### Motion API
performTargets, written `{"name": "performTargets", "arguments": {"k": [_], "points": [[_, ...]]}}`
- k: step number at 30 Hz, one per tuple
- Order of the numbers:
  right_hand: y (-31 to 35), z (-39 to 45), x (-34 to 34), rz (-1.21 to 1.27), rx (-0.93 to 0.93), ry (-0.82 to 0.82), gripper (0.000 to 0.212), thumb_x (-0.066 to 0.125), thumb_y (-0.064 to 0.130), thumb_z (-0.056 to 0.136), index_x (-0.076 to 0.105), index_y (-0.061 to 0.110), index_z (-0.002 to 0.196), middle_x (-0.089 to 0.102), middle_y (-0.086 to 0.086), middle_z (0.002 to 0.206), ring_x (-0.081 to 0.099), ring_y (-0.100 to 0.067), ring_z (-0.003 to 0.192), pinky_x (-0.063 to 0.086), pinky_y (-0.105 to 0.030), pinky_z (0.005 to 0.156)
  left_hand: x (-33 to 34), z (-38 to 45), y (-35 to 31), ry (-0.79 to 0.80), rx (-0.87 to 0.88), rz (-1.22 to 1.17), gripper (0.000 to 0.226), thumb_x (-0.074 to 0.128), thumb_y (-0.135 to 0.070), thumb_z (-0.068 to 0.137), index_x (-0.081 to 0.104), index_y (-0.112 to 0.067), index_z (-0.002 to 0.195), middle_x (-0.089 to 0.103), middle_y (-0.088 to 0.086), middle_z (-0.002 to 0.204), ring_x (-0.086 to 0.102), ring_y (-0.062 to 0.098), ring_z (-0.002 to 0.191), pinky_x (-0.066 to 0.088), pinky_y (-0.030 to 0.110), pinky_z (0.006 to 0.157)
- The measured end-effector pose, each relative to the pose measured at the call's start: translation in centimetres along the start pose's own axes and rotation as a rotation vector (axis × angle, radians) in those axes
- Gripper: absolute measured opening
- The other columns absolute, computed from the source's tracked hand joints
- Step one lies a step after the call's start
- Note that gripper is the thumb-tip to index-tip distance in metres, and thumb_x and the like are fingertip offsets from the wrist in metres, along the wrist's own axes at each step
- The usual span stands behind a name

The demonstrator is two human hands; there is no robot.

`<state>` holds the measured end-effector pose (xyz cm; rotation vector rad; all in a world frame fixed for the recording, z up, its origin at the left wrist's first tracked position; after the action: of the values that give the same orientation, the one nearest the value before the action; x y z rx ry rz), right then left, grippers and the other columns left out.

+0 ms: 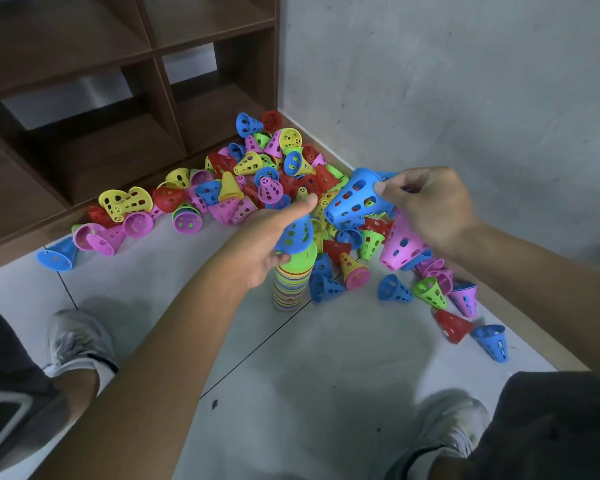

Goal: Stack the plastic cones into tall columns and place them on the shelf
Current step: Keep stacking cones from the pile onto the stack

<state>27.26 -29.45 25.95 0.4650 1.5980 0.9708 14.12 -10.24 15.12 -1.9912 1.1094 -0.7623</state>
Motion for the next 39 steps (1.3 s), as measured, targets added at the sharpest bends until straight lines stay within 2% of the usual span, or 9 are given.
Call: {"name": "performTargets", "arguments": {"k": [5, 9, 12, 15, 22, 27, 32, 35, 39], "points": [[0.2, -0.1, 0.3, -0.01, -0.005, 0.011, 0.019, 0.074, 0.03, 0.092, 0.077, 0.014, 0.083, 0.063, 0.015, 0.068, 0.051, 0.007, 0.047, 0.035, -0.004, 0.048, 0.0, 1.1, 1.1, -0.039, 0.085, 0.288, 0.096, 0.068, -0.088, 0.043, 0.072, -0.024, 0.114, 0.074, -0.002, 0.114, 0.065, 0.018, 0.111, 0.05, 0.036, 0.082], [0.3, -0.3, 0.4, 0.007, 0.005, 0.016, 0.02, 0.073, 0.029, 0.092, 0.077, 0.011, 0.085, 0.062, 0.011, 0.067, 0.05, 0.005, 0.044, 0.035, -0.006, 0.047, -1.6, 1.9, 1.7, -0.146, 0.109, 0.349, 0.099, 0.056, -0.1, 0.043, 0.071, -0.024, 0.105, 0.071, 0.0, 0.113, 0.064, 0.02, 0.108, 0.049, 0.047, 0.1], [0.5, -0.4, 0.4, 0.02, 0.015, 0.019, 0.02, 0.073, 0.029, 0.092, 0.077, 0.011, 0.085, 0.061, 0.007, 0.067, 0.047, 0.002, 0.041, 0.034, -0.007, 0.045, -2.4, 1.2, -0.4, -0.241, 0.243, 0.316, 0.06, 0.061, -0.079, 0.07, 0.069, -0.029, 0.103, 0.07, -0.005, 0.107, 0.065, 0.017, 0.106, 0.052, 0.044, 0.099], [0.7, -0.4, 0.8, 0.035, 0.026, 0.036, 0.02, 0.074, 0.03, 0.092, 0.076, 0.012, 0.083, 0.059, 0.001, 0.069, 0.041, -0.002, 0.039, 0.035, -0.011, 0.044, -2.0, -0.1, -3.2, -0.24, 0.445, 0.284, 0.017, 0.067, -0.042, 0.094, 0.068, -0.029, 0.105, 0.068, -0.011, 0.111, 0.063, 0.006, 0.109, 0.051, 0.027, 0.093], [0.8, -0.6, 1.8, 0.114, 0.054, 0.06, 0.014, 0.075, 0.03, 0.09, 0.077, 0.02, 0.08, 0.062, 0.005, 0.067, 0.046, 0.0, 0.044, 0.042, -0.016, 0.05, 1.2, -2.8, -5.3, -0.055, 0.662, 0.38, 0.03, 0.076, -0.037, 0.088, 0.07, -0.024, 0.115, 0.071, -0.014, 0.113, 0.063, -0.003, 0.111, 0.048, 0.013, 0.092], [0.6, -0.8, 2.2, 0.168, 0.099, 0.074, 0.009, 0.076, 0.028, 0.09, 0.079, 0.02, 0.086, 0.075, 0.0, 0.086, 0.057, 0.002, 0.053, 0.048, -0.015, 0.052, 1.1, -3.8, -5.9, -0.095, 0.736, 0.415, 0.031, 0.083, -0.025, 0.083, 0.072, -0.018, 0.112, 0.075, -0.013, 0.104, 0.07, -0.001, 0.097, 0.054, 0.017, 0.085], [0.6, -1.3, 2.6, 0.254, 0.157, 0.085, 0.023, 0.072, 0.036, 0.092, 0.08, 0.015, 0.09, 0.077, -0.015, 0.09, 0.06, -0.022, 0.067, 0.049, -0.027, 0.053, -0.7, -4.4, -6.2, -0.245, 0.791, 0.223, 0.027, 0.082, -0.013, 0.083, 0.074, -0.011, 0.108, 0.077, -0.007, 0.097, 0.075, 0.008, 0.089, 0.06, 0.03, 0.083], [0.4, -1.1, 2.3, 0.223, 0.167, 0.064, 0.02, 0.071, 0.034, 0.093, 0.08, 0.016, 0.091, 0.074, -0.021, 0.098, 0.057, -0.022, 0.069, 0.049, -0.03, 0.057, -2.0, -4.3, -6.6, -0.312, 0.809, 0.162, 0.029, 0.082, -0.012, 0.082, 0.073, -0.008, 0.109, 0.077, -0.001, 0.1, 0.075, 0.014, 0.091, 0.061, 0.036, 0.084], [-0.2, -1.1, 2.3, 0.149, 0.172, 0.08, 0.012, 0.068, 0.023, 0.096, 0.077, 0.019, 0.089, 0.076, -0.007, 0.097, 0.056, -0.017, 0.067, 0.049, -0.025, 0.05, -2.8, -4.8, -7.6, -0.349, 0.861, 0.193, 0.026, 0.078, -0.006, 0.083, 0.072, -0.01, 0.107, 0.075, -0.003, 0.101, 0.073, 0.008, 0.093, 0.06, 0.029, 0.085]]}}
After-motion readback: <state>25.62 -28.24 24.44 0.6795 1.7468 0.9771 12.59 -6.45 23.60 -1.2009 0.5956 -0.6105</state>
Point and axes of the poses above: each hand's wrist, its own z-axis towards the middle knuckle, its own x-axis out of the palm, y = z × x, the point moved 10 cm from there along z, towards the middle knuckle
